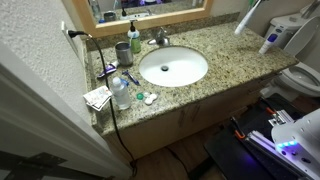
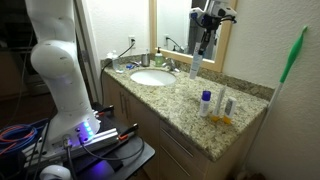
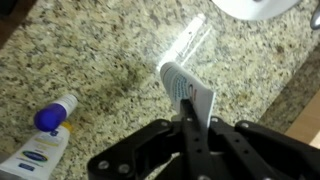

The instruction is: Move the tube near the mirror towards you

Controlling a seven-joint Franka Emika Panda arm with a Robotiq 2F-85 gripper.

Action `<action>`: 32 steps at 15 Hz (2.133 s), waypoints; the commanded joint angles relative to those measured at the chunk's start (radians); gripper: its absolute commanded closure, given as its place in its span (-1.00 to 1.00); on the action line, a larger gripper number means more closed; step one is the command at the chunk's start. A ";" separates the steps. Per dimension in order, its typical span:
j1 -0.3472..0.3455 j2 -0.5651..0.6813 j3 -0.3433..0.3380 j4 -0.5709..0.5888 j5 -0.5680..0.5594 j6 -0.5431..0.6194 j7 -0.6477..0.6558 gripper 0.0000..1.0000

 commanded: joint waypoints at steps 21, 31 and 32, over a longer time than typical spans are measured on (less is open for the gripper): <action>-0.067 -0.216 -0.054 -0.507 -0.169 0.484 0.335 0.98; -0.055 -0.109 -0.069 -0.443 -0.168 0.526 0.468 0.98; -0.054 -0.108 -0.069 -0.440 -0.170 0.525 0.477 0.44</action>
